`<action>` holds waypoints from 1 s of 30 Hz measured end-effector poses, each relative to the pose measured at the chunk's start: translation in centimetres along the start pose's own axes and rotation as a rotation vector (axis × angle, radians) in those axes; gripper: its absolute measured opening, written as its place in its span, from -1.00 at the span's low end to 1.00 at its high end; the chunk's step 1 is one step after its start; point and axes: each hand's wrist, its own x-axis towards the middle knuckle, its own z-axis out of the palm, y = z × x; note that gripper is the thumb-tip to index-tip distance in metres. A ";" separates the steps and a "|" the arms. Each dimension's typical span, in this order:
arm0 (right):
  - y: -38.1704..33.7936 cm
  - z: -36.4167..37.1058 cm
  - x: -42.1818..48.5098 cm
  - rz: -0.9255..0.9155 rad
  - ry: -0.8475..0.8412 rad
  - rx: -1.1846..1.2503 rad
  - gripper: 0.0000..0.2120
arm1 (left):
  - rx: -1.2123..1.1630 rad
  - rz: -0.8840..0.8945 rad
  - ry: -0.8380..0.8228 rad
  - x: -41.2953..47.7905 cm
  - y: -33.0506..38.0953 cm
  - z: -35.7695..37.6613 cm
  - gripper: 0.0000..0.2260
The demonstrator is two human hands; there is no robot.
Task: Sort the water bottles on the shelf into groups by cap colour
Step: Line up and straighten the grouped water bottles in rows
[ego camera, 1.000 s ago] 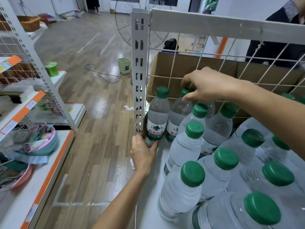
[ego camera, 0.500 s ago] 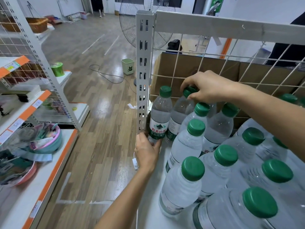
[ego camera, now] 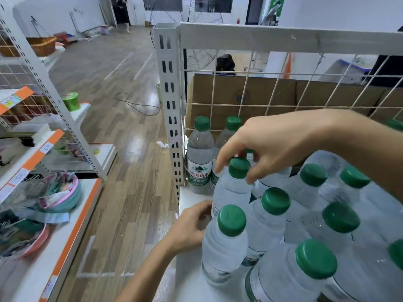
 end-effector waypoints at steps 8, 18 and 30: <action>-0.1 1.2 3.2 0.017 0.250 -0.086 -0.76 | -0.024 0.100 0.134 -1.5 -0.4 0.1 -0.45; -1.0 1.1 6.5 0.085 0.319 -0.041 -0.76 | 0.155 -0.032 0.545 -1.0 -2.9 -0.4 -0.40; -0.2 1.4 6.3 0.041 0.383 -0.025 -0.78 | 0.175 0.029 0.539 0.2 -2.8 0.0 -0.48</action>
